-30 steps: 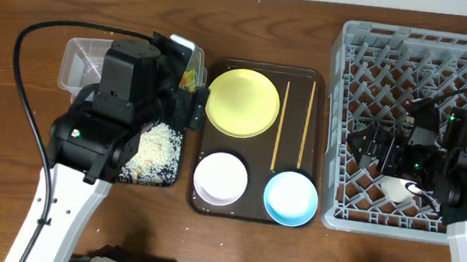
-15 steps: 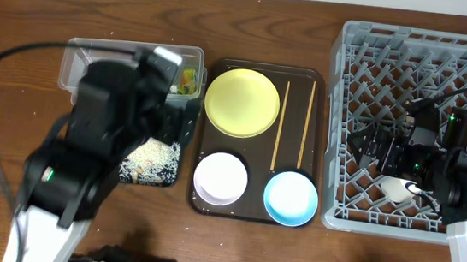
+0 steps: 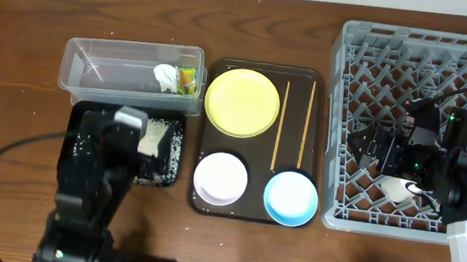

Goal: Sort waste into correct bins and load items into the dishwasher rack

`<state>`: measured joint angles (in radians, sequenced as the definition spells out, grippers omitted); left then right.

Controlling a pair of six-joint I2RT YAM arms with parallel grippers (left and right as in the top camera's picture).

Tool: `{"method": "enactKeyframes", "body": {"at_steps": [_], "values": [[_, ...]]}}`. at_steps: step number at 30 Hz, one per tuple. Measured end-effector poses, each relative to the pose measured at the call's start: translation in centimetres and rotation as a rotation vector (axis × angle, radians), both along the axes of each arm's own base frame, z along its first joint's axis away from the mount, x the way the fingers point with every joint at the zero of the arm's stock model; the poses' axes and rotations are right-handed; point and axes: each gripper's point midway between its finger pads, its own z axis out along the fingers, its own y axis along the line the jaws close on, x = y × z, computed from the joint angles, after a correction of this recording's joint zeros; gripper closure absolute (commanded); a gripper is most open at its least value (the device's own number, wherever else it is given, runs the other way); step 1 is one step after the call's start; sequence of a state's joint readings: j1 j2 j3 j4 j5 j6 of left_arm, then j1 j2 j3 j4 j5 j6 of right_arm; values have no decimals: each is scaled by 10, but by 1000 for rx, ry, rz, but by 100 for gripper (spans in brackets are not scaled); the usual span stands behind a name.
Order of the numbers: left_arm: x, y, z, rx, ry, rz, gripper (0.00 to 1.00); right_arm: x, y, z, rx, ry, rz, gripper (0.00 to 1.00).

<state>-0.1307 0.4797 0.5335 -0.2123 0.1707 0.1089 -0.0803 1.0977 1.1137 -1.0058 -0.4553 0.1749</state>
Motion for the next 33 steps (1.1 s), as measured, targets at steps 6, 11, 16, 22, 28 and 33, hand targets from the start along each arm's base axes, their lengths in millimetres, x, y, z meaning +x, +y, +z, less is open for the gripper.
{"method": "enactKeyframes", "body": {"at_steps": [6, 11, 16, 22, 28, 33], "values": [[-14, 1, -29, -9, -45, -6, 5, 0, 0, 0, 0, 0, 0, 1], [-23, 10, -44, -13, -91, 24, 5, 0, 0, 0, 0, 0, 1, 1], [-28, 19, -53, -17, -149, 61, 5, 0, 0, 0, 0, 0, 1, 1], [-22, 15, -80, -21, -153, 38, 5, 0, 0, 0, 0, 0, 0, 1], [-20, 12, -92, -24, -146, 20, 5, 0, 0, 0, 0, 1, 0, 1], [-20, 12, -92, -24, -146, 18, 5, 0, 0, 0, 0, 1, 0, 1]]}}
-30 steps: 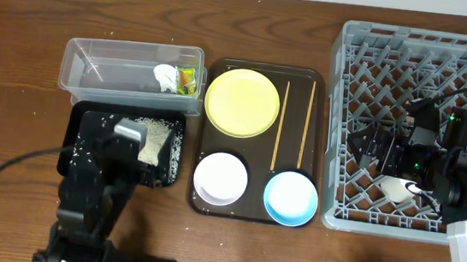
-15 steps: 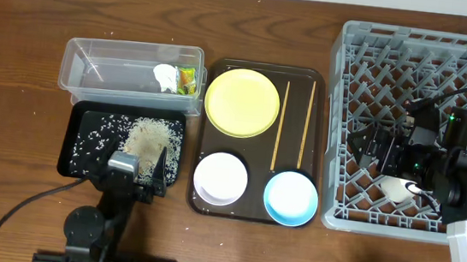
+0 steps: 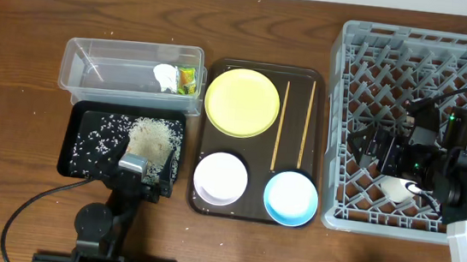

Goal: Sort waste into correct bins and load items into the dishwasher rack

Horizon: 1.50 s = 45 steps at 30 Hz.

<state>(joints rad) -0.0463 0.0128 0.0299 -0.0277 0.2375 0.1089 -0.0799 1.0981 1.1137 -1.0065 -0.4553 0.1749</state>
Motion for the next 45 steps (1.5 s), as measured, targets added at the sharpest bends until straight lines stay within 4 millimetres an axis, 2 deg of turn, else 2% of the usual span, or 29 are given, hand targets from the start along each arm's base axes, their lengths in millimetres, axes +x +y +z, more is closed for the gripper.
{"method": "enactKeyframes", "body": {"at_steps": [15, 19, 22, 25, 28, 33, 35, 39, 42, 45], "values": [[0, 0, 0, 0, 0, 0, 5, 0, 0, 0, 2, -1, -1, 1], [0, 0, 0, 0, 0, 0, 5, 17, 7, 17, 69, -76, -15, 1], [0, 0, 0, 0, 0, 0, 5, 19, 36, 27, 106, -123, 79, 1], [0, 0, 0, 0, 0, 0, 5, 5, 78, 24, 98, -109, 212, 3], [0, 0, 0, 0, 0, 0, 5, -15, 124, 7, 20, -72, 340, 8], [0, 0, 0, 0, 0, 0, 5, -31, 175, -34, -130, -6, 451, 27], [0, 0, 0, 0, 0, 0, 5, -28, 185, -55, -177, 27, 458, 34], [0, 0, 0, 0, 0, 0, 5, -12, 197, -99, -234, 95, 456, 39], [0, 0, 0, 0, 0, 0, 5, -7, 213, -130, -238, 122, 539, 40], [0, 0, 0, 0, 0, 0, 5, -12, 219, -165, -276, 182, 624, 54]]}}
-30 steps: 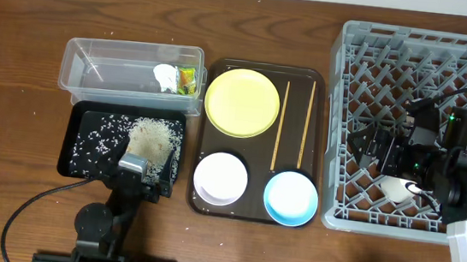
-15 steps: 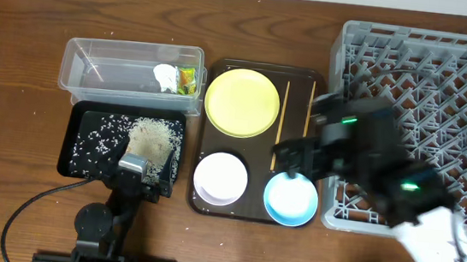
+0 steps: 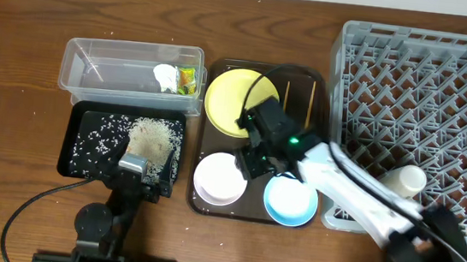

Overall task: Sort waste into correct bins and load items into the dishwasher rack
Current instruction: 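Reach the right gripper to the pink bowl and grasp its rim, then carry the pink bowl with the right gripper and stand it in the rack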

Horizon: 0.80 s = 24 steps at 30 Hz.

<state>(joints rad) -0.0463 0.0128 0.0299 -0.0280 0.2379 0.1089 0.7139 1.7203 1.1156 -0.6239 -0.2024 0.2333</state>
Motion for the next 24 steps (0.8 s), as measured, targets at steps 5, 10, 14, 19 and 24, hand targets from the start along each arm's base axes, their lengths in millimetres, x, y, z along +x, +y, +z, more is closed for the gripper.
{"method": "enactKeyframes", "body": {"at_steps": [5, 10, 14, 19, 24], "values": [[0, 0, 0, 0, 0, 0, 5, -13, -2, -33, -63, 78, 48, 98], [0, 0, 0, 0, 0, 0, 5, -9, 1, -30, -42, 74, 41, 99], [0, 0, 0, 0, 0, 0, 5, 1, -6, -7, -23, 13, 16, 99], [0, 0, 0, 0, 0, 0, 5, 38, -41, 70, 13, -221, -123, 99], [0, 0, 0, 0, 0, 0, 5, 79, -156, 154, -97, -519, -549, 99]]}}
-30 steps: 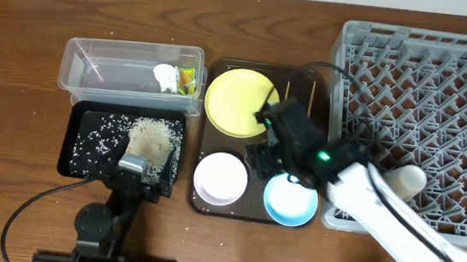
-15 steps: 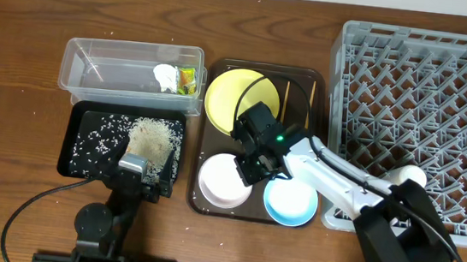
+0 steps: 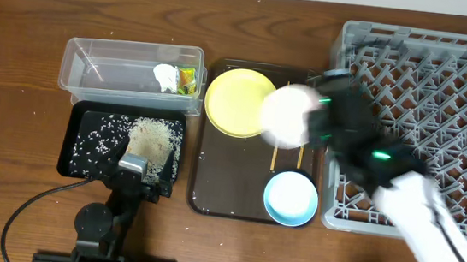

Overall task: Sort waste into correct bins and load items into the dishwasher rack
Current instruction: 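Carry the pink bowl with the right gripper and stand it in the rack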

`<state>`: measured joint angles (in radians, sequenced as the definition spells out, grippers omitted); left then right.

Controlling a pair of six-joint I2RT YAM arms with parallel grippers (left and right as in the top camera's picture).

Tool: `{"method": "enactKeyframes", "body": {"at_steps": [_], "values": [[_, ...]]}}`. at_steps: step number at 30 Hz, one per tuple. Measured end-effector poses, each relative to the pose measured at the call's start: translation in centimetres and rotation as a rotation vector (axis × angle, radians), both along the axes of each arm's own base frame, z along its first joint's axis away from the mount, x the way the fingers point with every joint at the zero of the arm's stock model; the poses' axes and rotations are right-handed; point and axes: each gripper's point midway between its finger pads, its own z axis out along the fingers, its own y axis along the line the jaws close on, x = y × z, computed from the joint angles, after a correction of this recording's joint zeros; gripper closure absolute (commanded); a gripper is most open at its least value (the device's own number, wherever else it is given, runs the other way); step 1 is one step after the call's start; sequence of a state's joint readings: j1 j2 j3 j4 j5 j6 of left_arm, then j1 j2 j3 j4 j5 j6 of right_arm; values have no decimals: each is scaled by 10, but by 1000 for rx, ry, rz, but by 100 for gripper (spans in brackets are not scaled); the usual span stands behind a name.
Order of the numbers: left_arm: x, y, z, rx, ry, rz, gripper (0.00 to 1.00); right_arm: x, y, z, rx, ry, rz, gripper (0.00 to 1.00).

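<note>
My right gripper (image 3: 305, 122) is shut on a white bowl (image 3: 283, 114), held up and blurred over the right edge of the yellow plate (image 3: 232, 101). A light blue bowl (image 3: 290, 197) sits at the front right of the brown tray (image 3: 210, 199). Short pieces of two chopsticks (image 3: 274, 158) show under the bowl. The grey dishwasher rack stands to the right, with my right arm crossing its front left corner. My left gripper (image 3: 133, 171) rests low at the front edge of the black tray (image 3: 87, 138); its jaws are not readable.
A clear bin (image 3: 110, 72) at the back left holds a white crumpled scrap (image 3: 165, 75) and a coloured wrapper (image 3: 187, 80). Rice (image 3: 151, 136) lies piled and scattered in the black tray. A black cable (image 3: 37, 207) loops at the front left.
The white bowl has left the tray's front left spot and now hangs in my right gripper, higher and further right near the rack. My left arm has not moved.
First my left arm stood over the black tray while my right gripper was in the rack at a white cup. Then the left arm was drawn back to the front edge. Later the cup lay in the rack and my right gripper was at the white bowl, now lifted.
</note>
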<state>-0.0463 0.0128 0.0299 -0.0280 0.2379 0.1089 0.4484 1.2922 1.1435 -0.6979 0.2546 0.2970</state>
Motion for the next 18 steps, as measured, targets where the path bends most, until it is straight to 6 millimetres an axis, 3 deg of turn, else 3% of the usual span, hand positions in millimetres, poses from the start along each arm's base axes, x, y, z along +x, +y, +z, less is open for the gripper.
{"method": "enactKeyframes", "body": {"at_steps": [3, 5, 7, 11, 14, 18], "values": [[0, 0, 0, 0, 0, 0, 5, 7, -85, 35, -113, -135, -310, 99], [0, 0, 0, 0, 0, 0, 5, 2, -137, 48, -205, -181, -507, 99], [0, 0, 0, 0, 0, 0, 5, -5, -173, 51, -274, -190, -646, 99], [0, 0, 0, 0, 0, 0, 5, -11, -226, 48, -375, -184, -850, 99], [0, 0, 0, 0, 0, 0, 5, -3, -262, 41, -459, -191, -978, 99], [0, 0, 0, 0, 0, 0, 5, 11, -290, 22, -591, -139, -1016, 99]]}}
